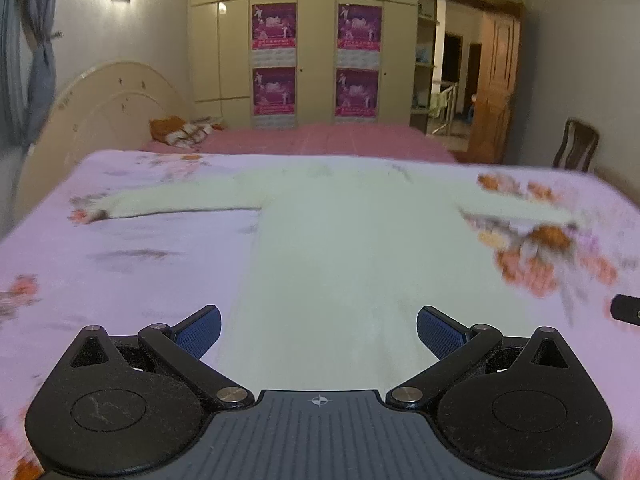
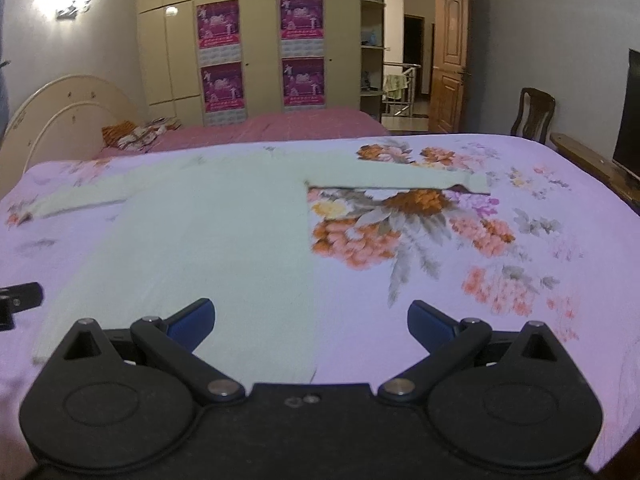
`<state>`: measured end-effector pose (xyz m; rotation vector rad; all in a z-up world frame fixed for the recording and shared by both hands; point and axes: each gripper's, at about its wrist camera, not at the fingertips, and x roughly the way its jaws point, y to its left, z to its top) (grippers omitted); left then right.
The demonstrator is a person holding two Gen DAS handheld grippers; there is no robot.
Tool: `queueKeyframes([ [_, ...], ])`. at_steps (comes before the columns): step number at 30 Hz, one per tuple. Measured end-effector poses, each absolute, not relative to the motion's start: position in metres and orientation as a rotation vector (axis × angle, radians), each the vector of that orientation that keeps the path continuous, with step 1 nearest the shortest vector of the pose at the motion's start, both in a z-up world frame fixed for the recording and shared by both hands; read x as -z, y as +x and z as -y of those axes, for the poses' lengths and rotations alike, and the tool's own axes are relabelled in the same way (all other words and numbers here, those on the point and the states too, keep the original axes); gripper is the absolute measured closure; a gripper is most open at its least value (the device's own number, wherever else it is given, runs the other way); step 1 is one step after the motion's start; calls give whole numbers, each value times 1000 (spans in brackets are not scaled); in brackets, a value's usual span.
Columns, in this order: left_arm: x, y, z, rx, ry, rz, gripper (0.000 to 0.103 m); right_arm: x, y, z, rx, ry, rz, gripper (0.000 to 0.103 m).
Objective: Fold small clothes
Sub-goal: 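Grasp the pale green sweater's sleeve cuff with the right gripper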
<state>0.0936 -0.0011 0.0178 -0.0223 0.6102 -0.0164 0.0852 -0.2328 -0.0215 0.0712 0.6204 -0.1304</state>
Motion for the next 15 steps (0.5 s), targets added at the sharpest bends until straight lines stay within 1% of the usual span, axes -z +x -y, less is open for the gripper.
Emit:
queueKeyframes([
  [2,-19,128,-4,71,-56,-628,0,14,106,250,148,99,-597,1],
  [5,-17,182,-8,64,-49,-606,0,8,146,279,186,136,-562,1],
  [7,-11,223,-13,60,-55,-594,0,9,178,301,207,168,-542,9],
  [9,-3,262,-16,42,-62,-605,0,14,210,324,233,194,-532,24],
  [10,3,282,-17,39,-61,-619,0,18,228,336,250,213,-531,28],
  [12,13,315,-18,32,-60,-635,0,29,258,362,276,262,-525,40],
  [13,17,330,-18,46,-68,-642,0,35,273,376,286,291,-519,42],
  [15,29,357,-18,37,-74,-667,0,48,298,403,313,342,-516,53],
])
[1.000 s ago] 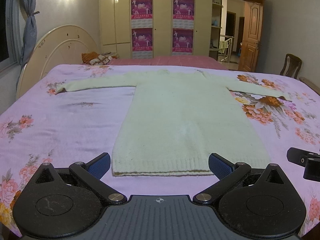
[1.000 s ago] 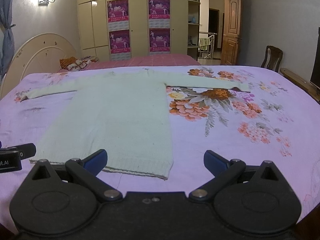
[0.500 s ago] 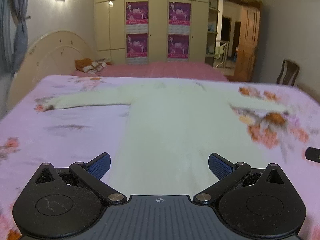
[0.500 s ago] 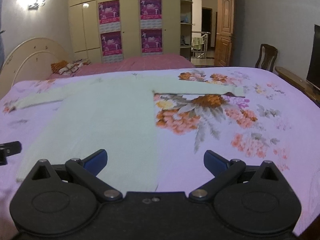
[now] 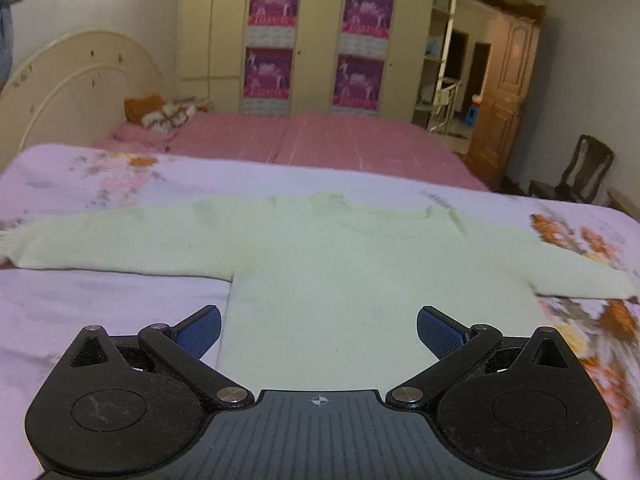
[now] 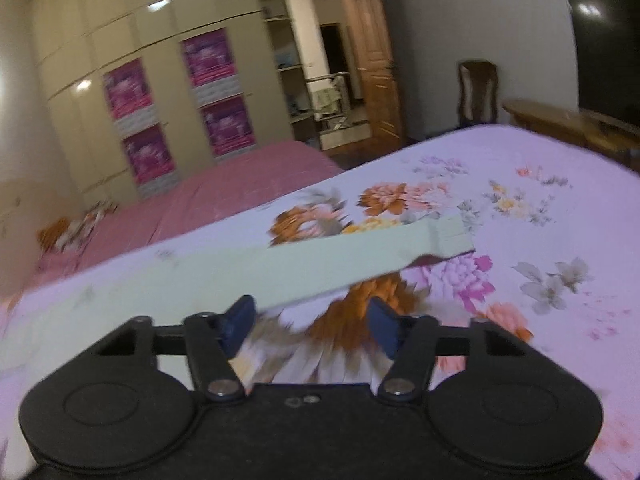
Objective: Fold small clothes
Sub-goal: 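Grasp the pale green sweater's sleeve cuff with the right gripper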
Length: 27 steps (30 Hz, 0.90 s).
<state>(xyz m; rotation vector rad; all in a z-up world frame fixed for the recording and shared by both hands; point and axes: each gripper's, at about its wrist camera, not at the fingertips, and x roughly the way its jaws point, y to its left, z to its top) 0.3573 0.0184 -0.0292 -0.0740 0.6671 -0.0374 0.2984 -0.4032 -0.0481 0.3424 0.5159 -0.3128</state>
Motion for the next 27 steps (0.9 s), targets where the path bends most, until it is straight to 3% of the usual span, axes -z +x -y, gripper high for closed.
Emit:
queueKeyframes([
  [3,45,391,-17,8,-50,-679,0,74,329,450,352,451,-512,58],
  [13,82,459,-16,-31,-60,-719,0,158,358,565,403,932,-427,60],
  [15,86,466,-16,-32,-59,-720,0,166,360,574,399,976,-396,64],
  [23,101,478,-38,-56,-99,-742,0,162,376,581,467,867,-419,98],
  [27,103,471,-48,-55,-104,-749,0,137,393,552,476,621,-442,99],
])
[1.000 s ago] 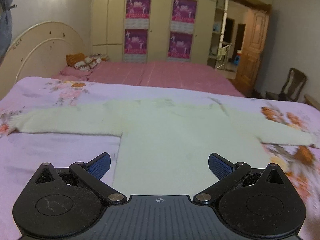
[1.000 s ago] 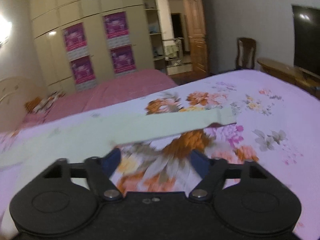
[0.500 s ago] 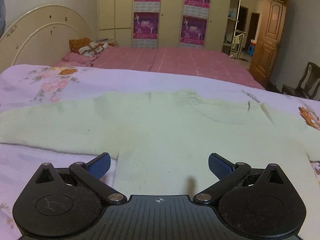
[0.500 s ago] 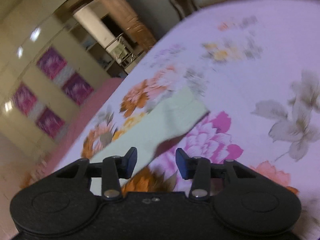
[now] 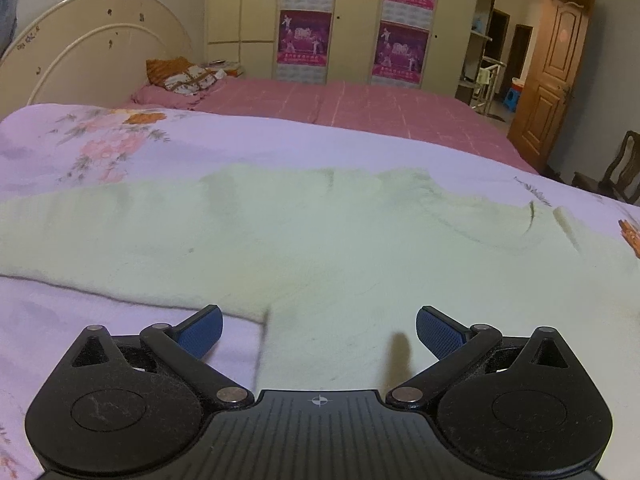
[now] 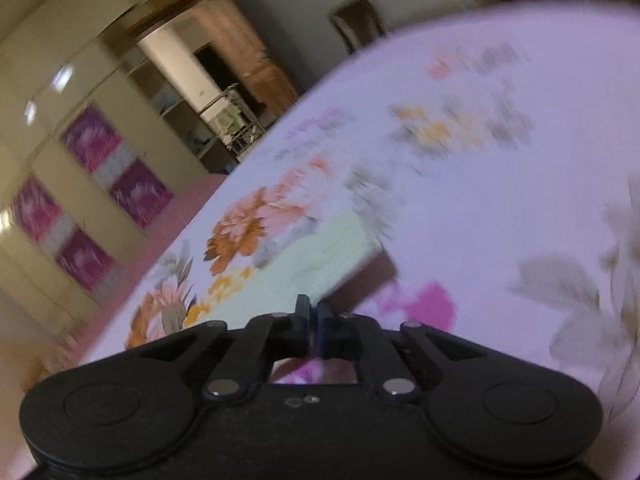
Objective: Fold small clothes
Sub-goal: 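Grasp the pale green sweater's sleeve cuff with the right gripper, then fold the held sleeve across the sweater body and open the right gripper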
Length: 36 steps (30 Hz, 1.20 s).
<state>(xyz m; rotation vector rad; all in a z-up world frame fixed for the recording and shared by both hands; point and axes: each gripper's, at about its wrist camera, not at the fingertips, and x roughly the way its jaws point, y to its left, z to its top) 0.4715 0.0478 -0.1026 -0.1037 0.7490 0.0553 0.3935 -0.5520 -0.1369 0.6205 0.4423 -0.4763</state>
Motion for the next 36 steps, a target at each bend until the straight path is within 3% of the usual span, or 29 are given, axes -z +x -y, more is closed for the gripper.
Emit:
queueKeyframes([
  [4,101,466,-62,-64,-149,-749,0,108,421,494,378,429,-424,99],
  [15,89,450,-97,-91,-152,-722,1,84,475,336,82,267,-482,99],
  [18,89,449,-103,-91,-165,-730,20,86,483,289,-15,208,-515,99],
  [24,91,447,-109,-64,-192,-729,23,95,486,214,-155,123,-577,99],
  [25,92,447,-110,-55,-199,-732,33,97,487,205,-175,117,-586,99],
  [27,94,448,-111,-35,-222,-742,43,99,486,191,-200,105,-599,99],
  [32,97,452,-111,-3,-283,-732,43,106,485,159,-255,62,-623,98],
  [33,97,452,-108,3,-297,-729,42,108,485,153,-274,46,-636,94],
  [34,97,456,-106,17,-316,-728,37,110,484,148,-294,23,-646,91],
  [36,98,464,-98,57,-359,-726,24,108,477,137,-305,-34,-612,75],
])
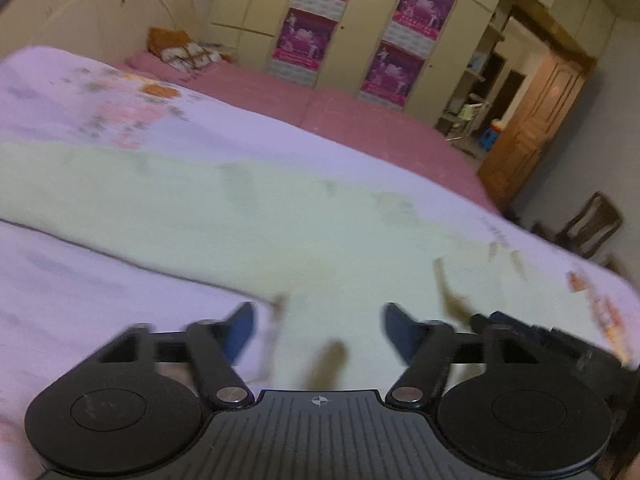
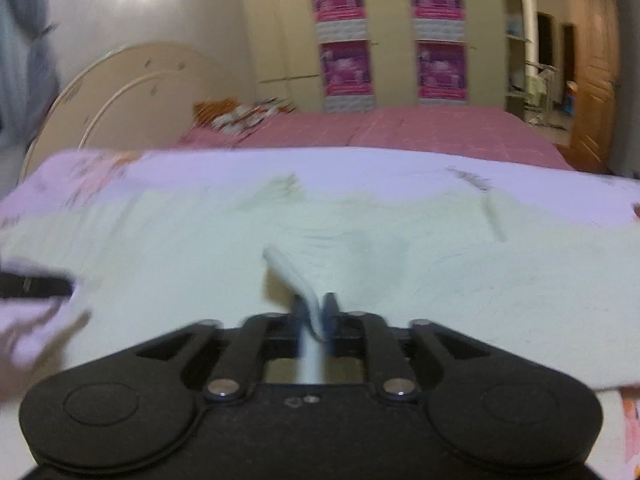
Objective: Fold small clothes
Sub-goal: 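Fold the held sleeve across the sweater body and open the right gripper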
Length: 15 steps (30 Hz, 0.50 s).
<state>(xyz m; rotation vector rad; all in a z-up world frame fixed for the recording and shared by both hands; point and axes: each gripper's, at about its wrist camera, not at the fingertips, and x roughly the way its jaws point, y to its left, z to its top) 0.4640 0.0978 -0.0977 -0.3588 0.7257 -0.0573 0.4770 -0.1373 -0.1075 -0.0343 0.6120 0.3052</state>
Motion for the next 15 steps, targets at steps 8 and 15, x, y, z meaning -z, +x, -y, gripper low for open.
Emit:
queueKeyframes([
  [8,114,522,-22,279,-451,-790,45,91,425,204,-208,77,-588,76],
  [15,142,557,15,287,-532,-849,91,84,408,250,-152,179,-583,75],
])
